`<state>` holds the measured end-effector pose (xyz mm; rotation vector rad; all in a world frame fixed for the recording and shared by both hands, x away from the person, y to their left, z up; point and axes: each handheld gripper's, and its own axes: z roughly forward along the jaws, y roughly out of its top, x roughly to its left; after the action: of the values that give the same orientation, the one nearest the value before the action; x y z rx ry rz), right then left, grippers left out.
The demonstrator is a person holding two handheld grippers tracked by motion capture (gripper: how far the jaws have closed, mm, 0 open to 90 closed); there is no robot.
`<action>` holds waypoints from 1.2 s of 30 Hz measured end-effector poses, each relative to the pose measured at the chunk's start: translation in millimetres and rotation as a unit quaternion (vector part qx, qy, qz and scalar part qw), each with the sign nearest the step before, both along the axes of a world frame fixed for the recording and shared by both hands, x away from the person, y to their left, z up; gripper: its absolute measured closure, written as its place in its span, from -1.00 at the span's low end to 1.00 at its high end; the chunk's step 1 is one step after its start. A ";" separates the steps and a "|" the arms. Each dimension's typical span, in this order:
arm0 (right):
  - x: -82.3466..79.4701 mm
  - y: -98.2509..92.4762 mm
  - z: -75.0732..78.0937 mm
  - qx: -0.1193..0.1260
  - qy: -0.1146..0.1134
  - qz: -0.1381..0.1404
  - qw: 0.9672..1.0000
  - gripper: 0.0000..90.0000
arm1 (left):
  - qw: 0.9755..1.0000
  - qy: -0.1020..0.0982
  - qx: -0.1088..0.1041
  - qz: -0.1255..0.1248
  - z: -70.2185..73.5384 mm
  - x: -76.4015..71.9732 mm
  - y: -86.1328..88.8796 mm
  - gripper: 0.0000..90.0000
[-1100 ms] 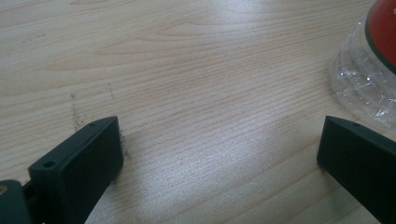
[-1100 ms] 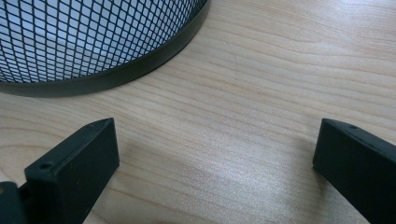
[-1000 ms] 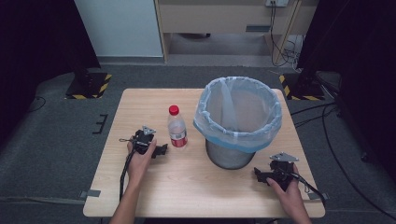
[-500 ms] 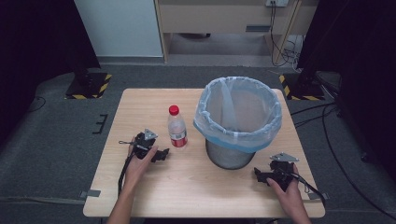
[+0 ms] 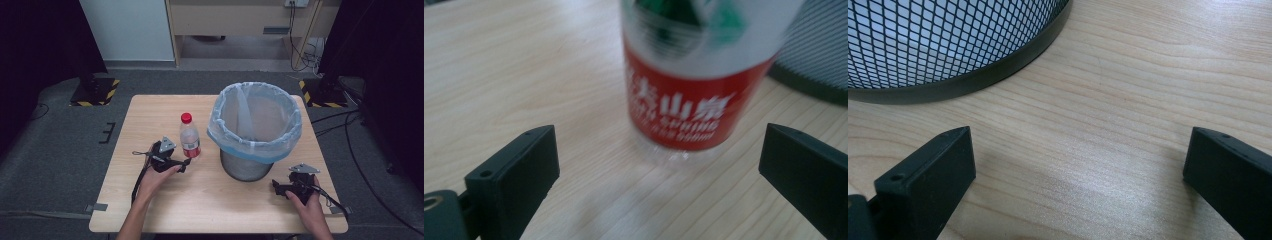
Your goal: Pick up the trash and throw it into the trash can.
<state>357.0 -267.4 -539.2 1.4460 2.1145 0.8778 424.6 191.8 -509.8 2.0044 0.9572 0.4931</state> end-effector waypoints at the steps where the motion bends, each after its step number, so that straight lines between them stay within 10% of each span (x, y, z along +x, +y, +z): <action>1: 0.0 0.0 0.0 0.000 0.000 0.000 1.000 -0.99 | 1.000 -0.010 -0.008 -0.005 2.4 -0.8 -2.6 -0.95; 14: -0.7 0.2 0.0 0.000 0.000 -0.001 1.000 -0.99 | 0.994 -0.055 -0.089 -0.010 9.8 7.5 -17.0 -0.85; 17: -1.3 0.4 0.1 0.001 0.001 -0.002 1.000 -0.99 | 0.991 -0.063 -0.115 -0.008 9.9 11.4 -17.0 -0.46; 36: -0.8 0.1 0.1 0.000 0.001 0.000 1.000 -0.99 | 0.993 -0.100 -0.056 -0.040 77.0 8.0 1.4 -0.37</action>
<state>356.1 -267.2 -539.1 1.4469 2.1155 0.8785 432.6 193.1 -432.8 1.8458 0.7623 0.5710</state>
